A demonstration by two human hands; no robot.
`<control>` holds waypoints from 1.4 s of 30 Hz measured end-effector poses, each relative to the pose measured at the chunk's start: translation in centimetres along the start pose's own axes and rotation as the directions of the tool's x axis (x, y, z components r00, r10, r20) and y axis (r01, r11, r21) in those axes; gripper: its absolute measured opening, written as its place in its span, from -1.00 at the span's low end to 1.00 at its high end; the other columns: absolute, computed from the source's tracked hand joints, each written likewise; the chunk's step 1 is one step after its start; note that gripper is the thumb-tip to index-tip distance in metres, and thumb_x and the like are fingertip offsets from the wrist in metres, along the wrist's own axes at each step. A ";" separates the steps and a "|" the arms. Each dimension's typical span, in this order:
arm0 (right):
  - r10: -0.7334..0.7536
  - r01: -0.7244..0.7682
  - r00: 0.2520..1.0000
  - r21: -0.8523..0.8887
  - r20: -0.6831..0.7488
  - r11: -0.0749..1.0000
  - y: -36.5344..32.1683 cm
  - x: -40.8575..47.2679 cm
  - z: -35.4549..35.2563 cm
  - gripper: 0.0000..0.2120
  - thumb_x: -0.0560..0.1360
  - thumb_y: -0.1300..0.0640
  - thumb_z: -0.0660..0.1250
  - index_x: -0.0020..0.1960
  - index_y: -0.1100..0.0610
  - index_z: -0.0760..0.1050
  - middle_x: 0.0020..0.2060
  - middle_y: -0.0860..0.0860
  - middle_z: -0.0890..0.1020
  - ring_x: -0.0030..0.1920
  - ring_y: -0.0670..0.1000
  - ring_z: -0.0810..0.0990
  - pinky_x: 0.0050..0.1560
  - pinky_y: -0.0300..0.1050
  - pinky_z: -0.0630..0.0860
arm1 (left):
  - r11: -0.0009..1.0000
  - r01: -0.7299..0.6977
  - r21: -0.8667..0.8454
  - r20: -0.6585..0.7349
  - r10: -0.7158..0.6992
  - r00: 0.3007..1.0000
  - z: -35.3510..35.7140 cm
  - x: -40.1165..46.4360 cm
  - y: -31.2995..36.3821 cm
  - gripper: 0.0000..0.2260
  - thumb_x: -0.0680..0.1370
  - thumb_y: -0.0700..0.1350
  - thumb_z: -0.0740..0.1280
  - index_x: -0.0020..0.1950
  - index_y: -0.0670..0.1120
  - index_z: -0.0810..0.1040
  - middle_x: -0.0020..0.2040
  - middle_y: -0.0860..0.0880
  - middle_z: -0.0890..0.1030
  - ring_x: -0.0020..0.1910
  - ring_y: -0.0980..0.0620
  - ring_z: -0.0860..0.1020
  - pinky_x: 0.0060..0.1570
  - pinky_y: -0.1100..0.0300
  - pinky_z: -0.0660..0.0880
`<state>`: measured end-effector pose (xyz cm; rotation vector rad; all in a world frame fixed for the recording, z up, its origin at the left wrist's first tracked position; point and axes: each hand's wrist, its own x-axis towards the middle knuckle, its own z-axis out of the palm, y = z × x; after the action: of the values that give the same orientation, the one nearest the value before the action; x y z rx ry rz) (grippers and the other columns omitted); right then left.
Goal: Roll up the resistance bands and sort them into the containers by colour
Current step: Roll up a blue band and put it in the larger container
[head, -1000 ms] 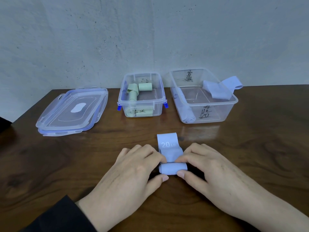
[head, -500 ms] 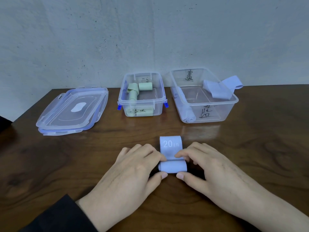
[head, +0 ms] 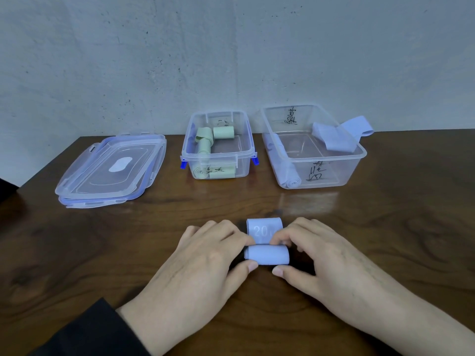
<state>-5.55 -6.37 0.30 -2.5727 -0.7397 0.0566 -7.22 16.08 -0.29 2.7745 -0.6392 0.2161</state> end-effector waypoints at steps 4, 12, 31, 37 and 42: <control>-0.013 0.014 1.000 0.002 -0.025 1.000 0.0 -0.2 0.1 -0.81 0.54 -0.19 0.25 0.13 -0.23 0.46 0.03 -0.31 0.42 0.15 -0.19 0.39 0.17 -0.27 0.35 | 1.000 0.004 -0.017 0.009 -0.003 1.000 0.1 0.1 -0.1 -0.65 0.52 0.31 0.09 0.20 0.24 0.45 0.03 0.29 0.41 0.03 0.24 0.40 0.05 0.22 0.37; -0.029 0.029 0.999 0.002 -0.036 1.000 0.1 -0.1 0.1 -0.80 0.49 -0.19 0.33 0.09 -0.24 0.42 -0.02 -0.31 0.41 0.12 -0.18 0.38 0.14 -0.26 0.35 | 1.000 -0.003 0.000 0.002 0.003 1.000 0.1 0.0 -0.1 -0.67 0.55 0.27 0.04 0.18 0.24 0.47 0.00 0.28 0.38 0.01 0.22 0.40 0.07 0.18 0.38; -0.015 0.012 0.978 -0.019 -0.207 1.000 0.3 0.6 0.9 -0.73 0.53 -0.17 0.21 0.17 -0.17 0.55 -0.03 -0.28 0.39 0.07 -0.17 0.44 0.07 -0.27 0.44 | 0.999 0.050 0.022 -0.052 -0.048 0.997 0.4 0.8 -0.3 -0.75 0.59 0.19 0.04 0.19 0.28 0.42 -0.02 0.25 0.40 -0.04 0.22 0.41 0.01 0.20 0.36; -0.093 0.080 0.972 -0.067 -0.217 0.995 0.3 1.7 1.4 -0.73 0.56 -0.07 0.22 0.21 -0.09 0.53 0.02 -0.25 0.46 0.00 -0.13 0.44 0.06 -0.10 0.47 | 0.997 0.073 0.036 -0.047 -0.072 0.996 0.6 1.5 -0.4 -0.60 0.57 0.28 -0.02 0.30 0.26 0.45 0.00 0.28 0.38 0.00 0.21 0.38 0.08 0.16 0.36; -0.092 0.072 0.978 -0.112 -0.186 0.991 1.3 2.7 1.5 -0.63 0.49 -0.16 0.35 0.27 -0.10 0.53 0.01 -0.23 0.48 0.02 -0.13 0.43 0.10 -0.05 0.45 | 0.997 0.066 0.032 -0.036 -0.065 0.997 1.2 2.6 -0.5 -0.57 0.56 0.27 0.11 0.39 0.19 0.40 0.14 0.30 0.41 0.10 0.26 0.34 0.16 0.17 0.31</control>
<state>-2.86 -5.27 -1.40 -2.5954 -0.7929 -0.2587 -4.62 15.12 -1.01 2.8117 -0.5398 0.2636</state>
